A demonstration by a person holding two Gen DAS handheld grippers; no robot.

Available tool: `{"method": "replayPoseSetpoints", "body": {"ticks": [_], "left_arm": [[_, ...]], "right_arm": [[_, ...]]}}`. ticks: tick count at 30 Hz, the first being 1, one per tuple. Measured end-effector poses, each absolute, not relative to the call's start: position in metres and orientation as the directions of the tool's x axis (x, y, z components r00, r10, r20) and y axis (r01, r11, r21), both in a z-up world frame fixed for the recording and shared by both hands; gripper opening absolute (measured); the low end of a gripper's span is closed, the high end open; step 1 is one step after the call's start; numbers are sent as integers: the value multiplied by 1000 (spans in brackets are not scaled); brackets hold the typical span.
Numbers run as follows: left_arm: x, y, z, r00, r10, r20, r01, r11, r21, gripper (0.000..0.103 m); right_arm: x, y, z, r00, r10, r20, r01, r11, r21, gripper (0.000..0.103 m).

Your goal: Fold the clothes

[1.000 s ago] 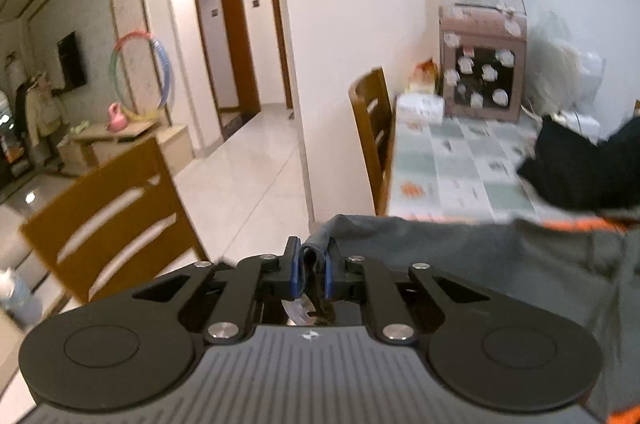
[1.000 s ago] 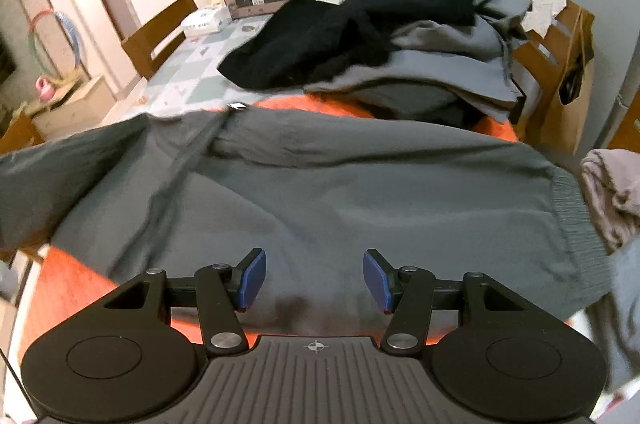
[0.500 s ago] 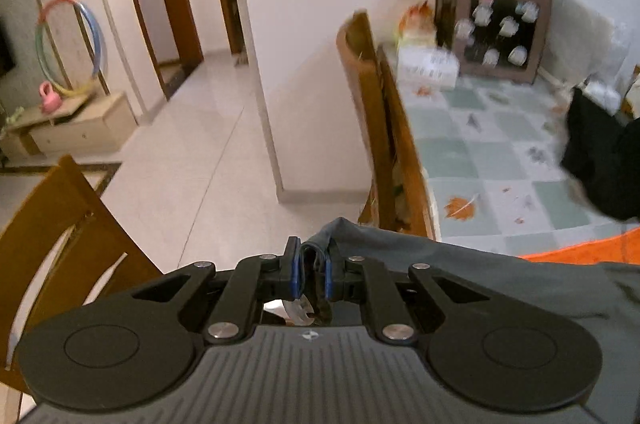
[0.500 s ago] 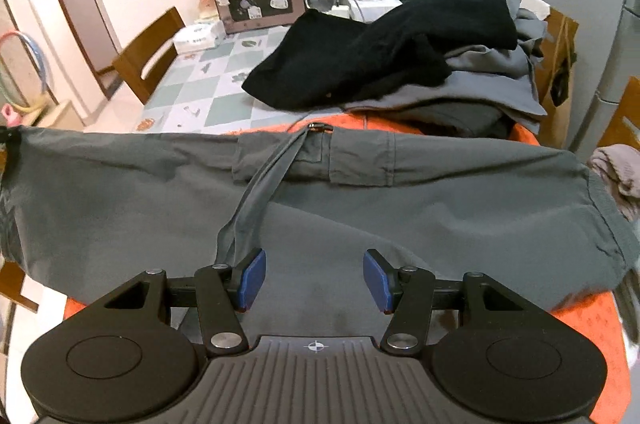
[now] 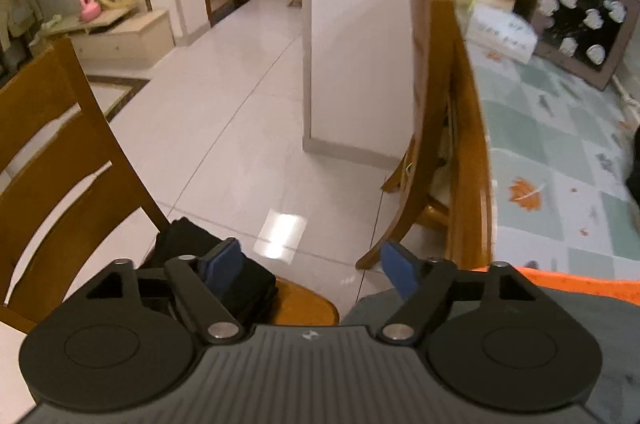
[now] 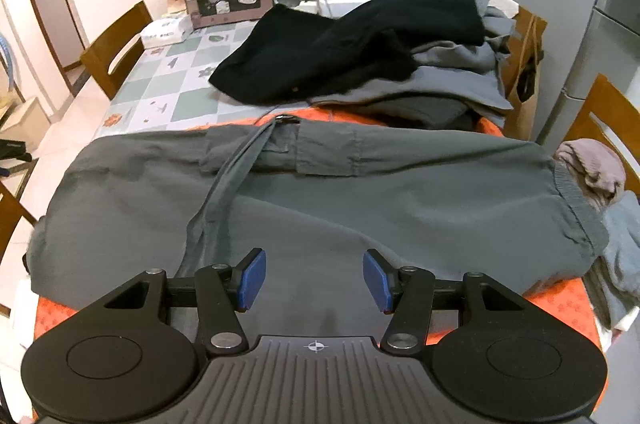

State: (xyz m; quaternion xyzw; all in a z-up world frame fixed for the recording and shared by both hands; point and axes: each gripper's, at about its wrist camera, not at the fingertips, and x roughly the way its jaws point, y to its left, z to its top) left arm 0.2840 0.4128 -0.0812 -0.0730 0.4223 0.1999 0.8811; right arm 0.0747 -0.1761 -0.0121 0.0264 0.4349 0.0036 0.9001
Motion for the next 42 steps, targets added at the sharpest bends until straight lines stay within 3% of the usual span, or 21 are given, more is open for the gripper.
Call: {"method": "replayPoseSetpoints", "body": {"ticks": [12, 23, 37, 42], "left_arm": [[185, 286, -34, 679, 173, -713, -247, 969, 0, 86], [95, 179, -61, 645, 80, -760, -234, 967, -97, 86], [70, 132, -91, 610, 43, -792, -171, 982, -78, 86], [88, 117, -106, 596, -5, -803, -93, 993, -75, 86]], "right_arm": [[117, -231, -18, 660, 134, -739, -102, 991, 89, 58], [191, -236, -40, 613, 324, -721, -278, 942, 187, 58], [273, -160, -98, 631, 145, -762, -341, 934, -105, 54], [306, -159, -127, 585, 116, -803, -327, 940, -103, 53]]}}
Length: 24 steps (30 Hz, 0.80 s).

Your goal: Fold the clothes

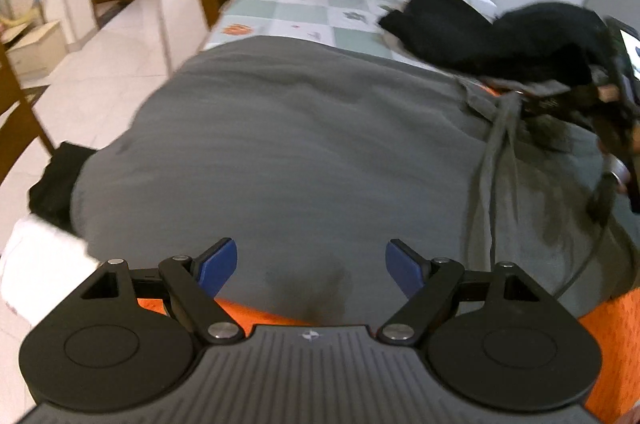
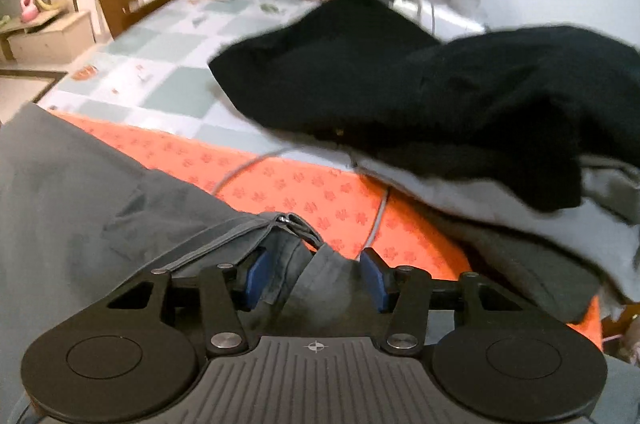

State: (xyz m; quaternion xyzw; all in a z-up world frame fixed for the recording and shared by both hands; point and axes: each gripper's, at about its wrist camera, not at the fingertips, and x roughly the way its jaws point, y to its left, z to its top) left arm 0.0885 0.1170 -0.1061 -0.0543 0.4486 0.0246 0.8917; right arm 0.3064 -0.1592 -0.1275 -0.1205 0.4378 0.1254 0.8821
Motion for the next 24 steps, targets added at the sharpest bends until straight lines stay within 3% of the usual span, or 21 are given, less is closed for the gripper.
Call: {"method": "replayPoseSetpoints", "body": {"ticks": [7, 12, 18, 24], "left_arm": [[111, 100, -126, 547, -57, -835, -14, 997, -77, 86], [114, 88, -121, 559, -99, -823, 43, 995, -91, 86], [117, 64, -114, 573, -176, -800, 122, 984, -128, 86], [115, 29, -115, 550, -277, -788, 251, 955, -160, 86]], "right_arm": [[325, -167, -144, 536, 148, -831, -326, 944, -42, 60], [325, -185, -123, 506, 222, -834, -329, 943, 51, 59], [273, -223, -66, 553, 301, -776, -356, 928, 107, 59], [197, -274, -51, 561, 270, -782, -293, 949, 117, 59]]}}
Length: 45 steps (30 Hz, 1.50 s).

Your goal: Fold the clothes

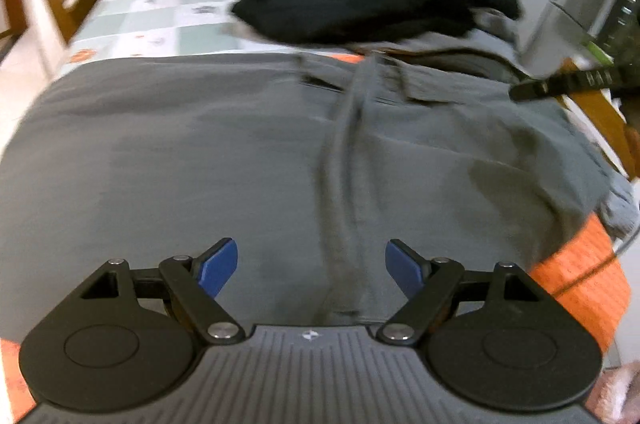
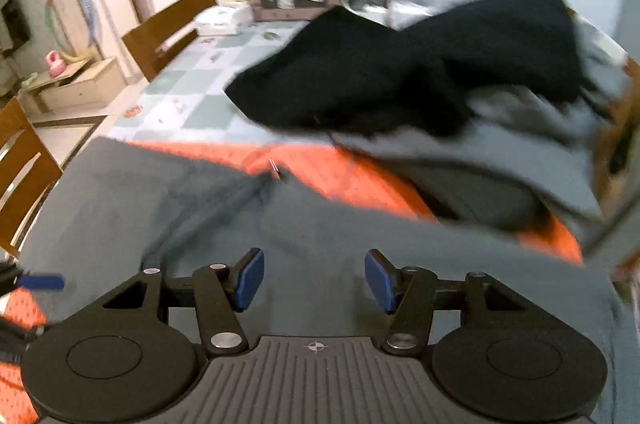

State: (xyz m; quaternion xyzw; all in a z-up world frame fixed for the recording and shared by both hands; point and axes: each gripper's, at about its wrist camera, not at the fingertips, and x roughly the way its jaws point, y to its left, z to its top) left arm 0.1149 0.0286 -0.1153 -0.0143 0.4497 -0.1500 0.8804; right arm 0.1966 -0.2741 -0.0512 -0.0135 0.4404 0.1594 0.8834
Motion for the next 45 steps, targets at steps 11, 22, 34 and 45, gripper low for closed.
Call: {"method": "replayPoseSetpoints", "body": {"ticks": [11, 22, 34, 45], "left_arm": [[118, -8, -146, 464, -291, -837, 367, 923, -117, 86], [77, -34, -123, 497, -318, -807, 325, 931, -166, 86], [30, -50, -121, 600, -158, -784, -110, 955, -277, 87], [10, -28, -106, 652, -134, -746, -285, 868, -406, 88]], "right_arm": [[138, -311, -141, 477, 88, -874, -130, 991, 29, 48], [112, -334, -115, 539, 207, -816, -224, 970, 97, 49], [85, -307, -103, 494, 488, -720, -692, 722, 14, 49], [60, -245, -140, 510, 507, -695, -844, 451, -291, 44]]}}
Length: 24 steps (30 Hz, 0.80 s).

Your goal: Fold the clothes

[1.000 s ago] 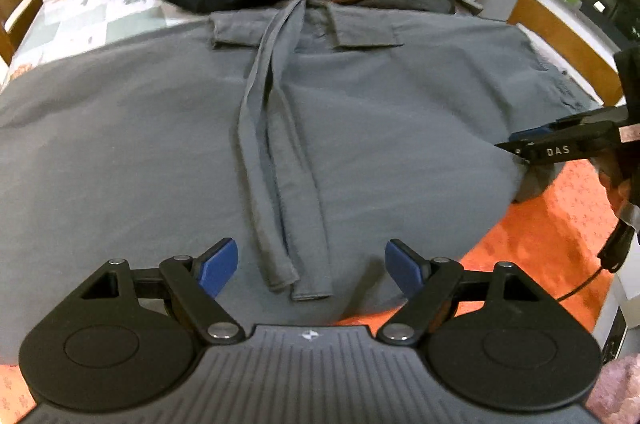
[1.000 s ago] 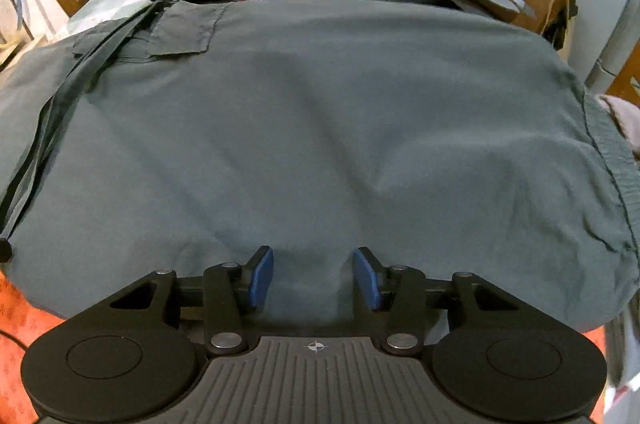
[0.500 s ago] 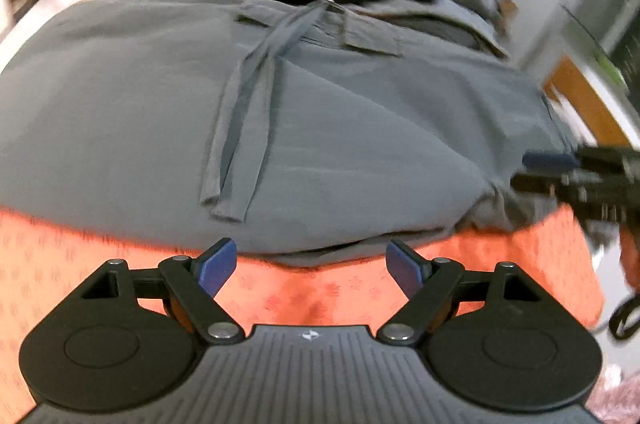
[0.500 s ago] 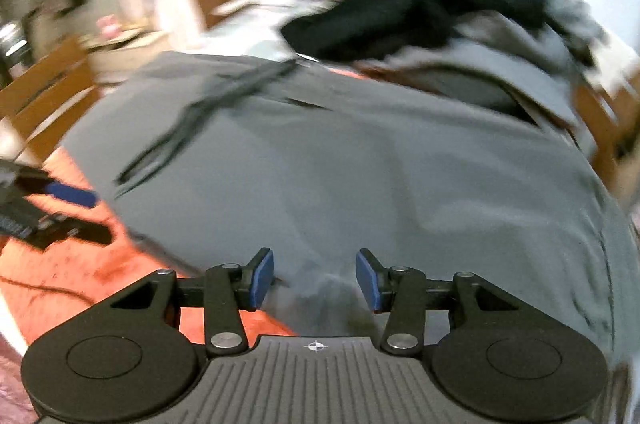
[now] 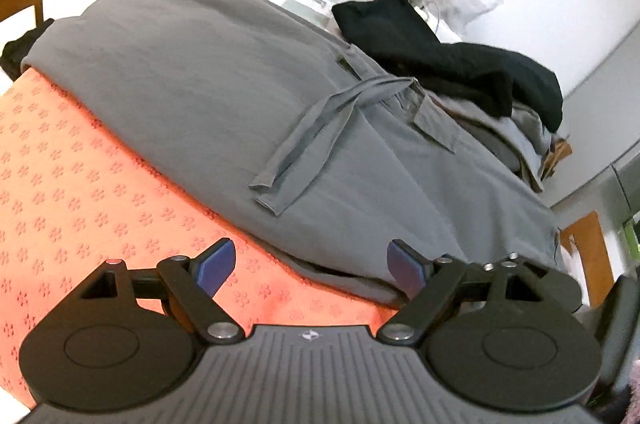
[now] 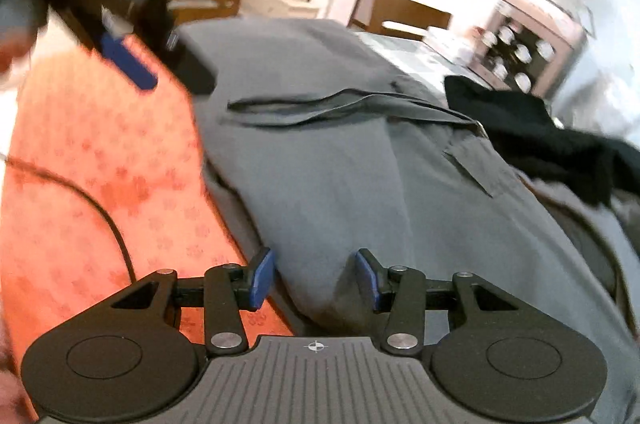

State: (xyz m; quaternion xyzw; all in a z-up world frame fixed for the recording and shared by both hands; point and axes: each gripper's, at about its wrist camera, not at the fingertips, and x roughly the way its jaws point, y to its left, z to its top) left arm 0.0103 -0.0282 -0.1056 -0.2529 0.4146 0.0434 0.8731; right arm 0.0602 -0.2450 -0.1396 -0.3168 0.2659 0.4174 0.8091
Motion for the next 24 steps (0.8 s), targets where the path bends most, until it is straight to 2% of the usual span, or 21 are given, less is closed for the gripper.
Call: {"method": "replayPoseSetpoints", "body": {"ticks": [1, 2, 4, 6, 12, 16, 20, 24], "left_arm": [[9, -28, -105, 657, -138, -741, -278, 870, -408, 88], [8, -28, -105, 661, -141, -737, -270, 871, -410, 88], [7, -31, -105, 665, -157, -730, -226, 889, -397, 88], [6, -38, -105, 663, -188, -724, -149, 915, -374, 88], [9, -62, -108, 649, -272, -711, 99, 956, -276, 88], [26, -73, -118, 646, -298, -703, 208, 954, -214, 88], [54, -78, -125, 639, -368, -675, 291, 928, -231, 88], [82, -77, -132, 574, -510, -641, 360, 860, -361, 88]], "right_arm": [[61, -245, -138, 516, 508, -689, -841, 450, -298, 33], [61, -246, -137, 523, 510, -683, -839, 450, -306, 29], [62, -247, -133, 535, 512, -672, -834, 449, -321, 14], [63, -248, -128, 545, 518, -659, -828, 454, -328, 7], [72, -250, -94, 565, 547, -617, -810, 511, -288, 5], [81, -254, -77, 567, 551, -612, -793, 565, -227, 5], [84, -254, -70, 572, 546, -612, -784, 582, -213, 5], [83, -255, -66, 565, 543, -621, -783, 590, -196, 5]]}}
